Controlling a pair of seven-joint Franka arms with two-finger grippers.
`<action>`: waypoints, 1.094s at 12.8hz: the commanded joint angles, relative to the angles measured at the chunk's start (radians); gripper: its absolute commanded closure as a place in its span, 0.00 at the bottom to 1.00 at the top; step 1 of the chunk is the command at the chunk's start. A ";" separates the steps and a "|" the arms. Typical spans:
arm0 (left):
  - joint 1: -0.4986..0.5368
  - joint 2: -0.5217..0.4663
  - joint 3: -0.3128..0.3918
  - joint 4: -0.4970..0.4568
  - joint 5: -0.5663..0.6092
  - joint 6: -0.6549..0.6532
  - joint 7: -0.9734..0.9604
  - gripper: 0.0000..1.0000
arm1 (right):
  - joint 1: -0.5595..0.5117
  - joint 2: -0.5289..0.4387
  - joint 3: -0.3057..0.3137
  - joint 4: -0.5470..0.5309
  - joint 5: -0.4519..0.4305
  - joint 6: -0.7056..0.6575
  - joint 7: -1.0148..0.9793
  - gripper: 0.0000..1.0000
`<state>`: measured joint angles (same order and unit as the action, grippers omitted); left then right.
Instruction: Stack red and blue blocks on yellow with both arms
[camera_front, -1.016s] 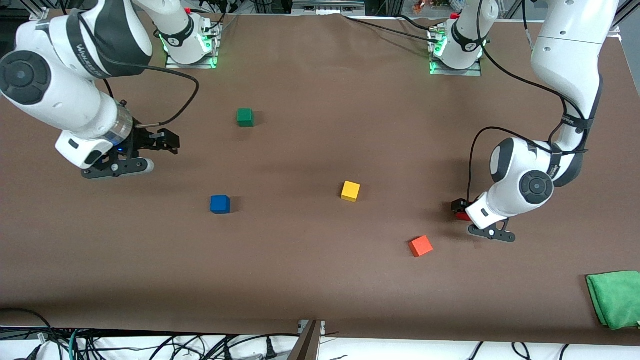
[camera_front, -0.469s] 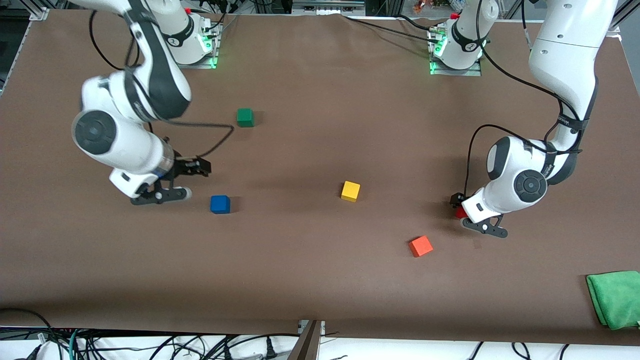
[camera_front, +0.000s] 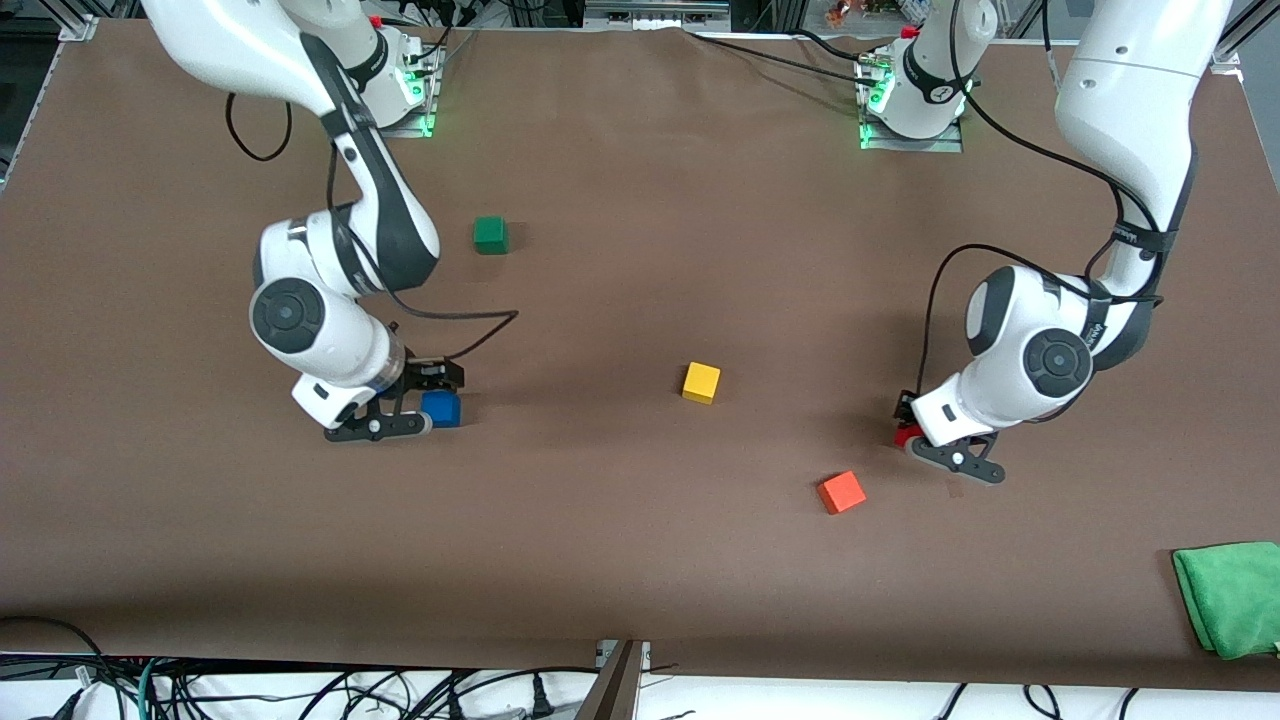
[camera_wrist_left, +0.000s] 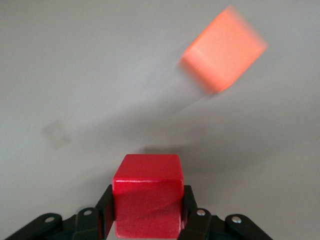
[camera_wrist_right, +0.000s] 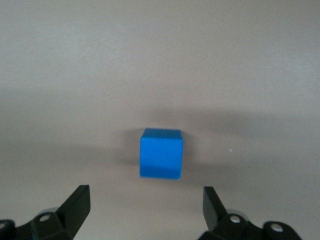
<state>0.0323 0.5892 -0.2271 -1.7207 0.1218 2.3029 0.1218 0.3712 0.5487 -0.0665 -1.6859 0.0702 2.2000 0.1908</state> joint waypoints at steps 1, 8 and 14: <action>-0.063 -0.008 -0.055 0.088 0.006 -0.086 -0.149 1.00 | 0.002 0.055 -0.003 0.002 0.020 0.082 0.039 0.01; -0.348 0.090 -0.044 0.222 0.015 -0.097 -0.402 1.00 | -0.017 0.106 -0.004 -0.006 0.115 0.109 0.041 0.11; -0.420 0.121 -0.040 0.225 0.021 -0.099 -0.493 1.00 | -0.018 0.105 -0.004 -0.043 0.115 0.145 0.036 0.58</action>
<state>-0.3749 0.7003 -0.2815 -1.5308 0.1219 2.2314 -0.3535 0.3555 0.6656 -0.0729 -1.7156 0.1712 2.3325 0.2270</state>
